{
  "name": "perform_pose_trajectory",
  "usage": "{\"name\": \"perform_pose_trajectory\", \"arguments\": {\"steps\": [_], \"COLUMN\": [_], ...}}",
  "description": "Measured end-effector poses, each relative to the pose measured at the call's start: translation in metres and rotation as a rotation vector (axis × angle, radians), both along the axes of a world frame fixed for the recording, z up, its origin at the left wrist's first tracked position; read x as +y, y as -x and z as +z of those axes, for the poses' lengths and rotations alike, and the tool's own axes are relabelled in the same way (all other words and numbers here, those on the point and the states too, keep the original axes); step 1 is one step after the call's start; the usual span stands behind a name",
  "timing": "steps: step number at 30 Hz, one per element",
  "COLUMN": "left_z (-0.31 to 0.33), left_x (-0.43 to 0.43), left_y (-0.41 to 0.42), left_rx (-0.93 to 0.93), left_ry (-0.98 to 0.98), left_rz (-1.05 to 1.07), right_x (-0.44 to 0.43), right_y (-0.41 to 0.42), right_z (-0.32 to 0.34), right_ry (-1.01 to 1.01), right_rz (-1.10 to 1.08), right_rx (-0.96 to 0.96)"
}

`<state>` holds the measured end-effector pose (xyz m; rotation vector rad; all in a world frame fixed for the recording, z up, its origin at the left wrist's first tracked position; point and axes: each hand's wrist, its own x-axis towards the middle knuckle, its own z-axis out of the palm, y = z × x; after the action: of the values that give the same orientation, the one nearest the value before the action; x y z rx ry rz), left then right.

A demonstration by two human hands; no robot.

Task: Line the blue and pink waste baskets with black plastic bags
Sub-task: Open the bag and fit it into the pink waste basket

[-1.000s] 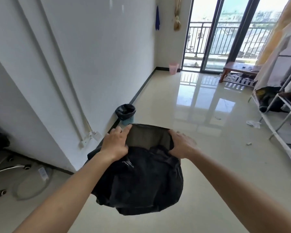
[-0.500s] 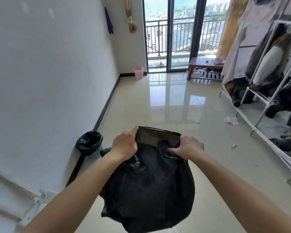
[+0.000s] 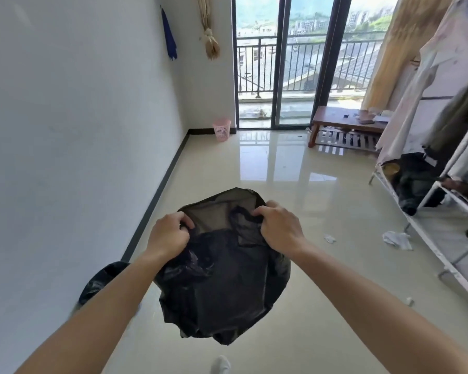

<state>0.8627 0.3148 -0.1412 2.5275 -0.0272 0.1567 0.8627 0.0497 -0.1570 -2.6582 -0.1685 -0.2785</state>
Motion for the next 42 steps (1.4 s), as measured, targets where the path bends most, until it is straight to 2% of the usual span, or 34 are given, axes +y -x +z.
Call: {"name": "perform_pose_trajectory", "arguments": {"steps": [4,7,10,14,20,25,32,37,42], "left_z": [-0.011,-0.007,0.002,0.000,-0.031,-0.023,-0.025,-0.055,-0.058], "left_x": [0.007,0.008,-0.001,-0.031,-0.085,-0.107,-0.088,-0.070,-0.047], "left_y": [-0.127,-0.227,-0.323,-0.453,-0.658,-0.813,-1.008,-1.166,-1.338], "left_rx": [-0.036,-0.093,-0.052,-0.036,-0.062,0.030,0.090,0.154,0.264], "left_ry": [-0.049,-0.170,-0.260,-0.173,-0.067,-0.061,0.001,0.033,0.026], "left_rz": [0.025,-0.001,-0.088,-0.205,-0.219,-0.218,-0.149,-0.104,-0.143], "right_x": [0.012,0.011,-0.007,-0.042,-0.091,-0.120,-0.102,-0.075,-0.056], "right_y": [-0.128,-0.220,-0.298,-0.411,-0.616,-0.788,-1.018,-1.190,-1.351], "right_z": [-0.002,0.003,0.008,-0.002,-0.040,-0.040,-0.033,-0.059,-0.061], "right_ry": [0.024,0.100,0.184,0.107,-0.145,-0.210,-0.190,-0.086,0.069], "right_rz": [-0.036,-0.050,-0.031,-0.058,-0.143,-0.105,-0.063,-0.019,0.036], "right_rx": [-0.025,0.047,0.135,0.218,0.174,0.344,0.314,0.296,0.382]}}
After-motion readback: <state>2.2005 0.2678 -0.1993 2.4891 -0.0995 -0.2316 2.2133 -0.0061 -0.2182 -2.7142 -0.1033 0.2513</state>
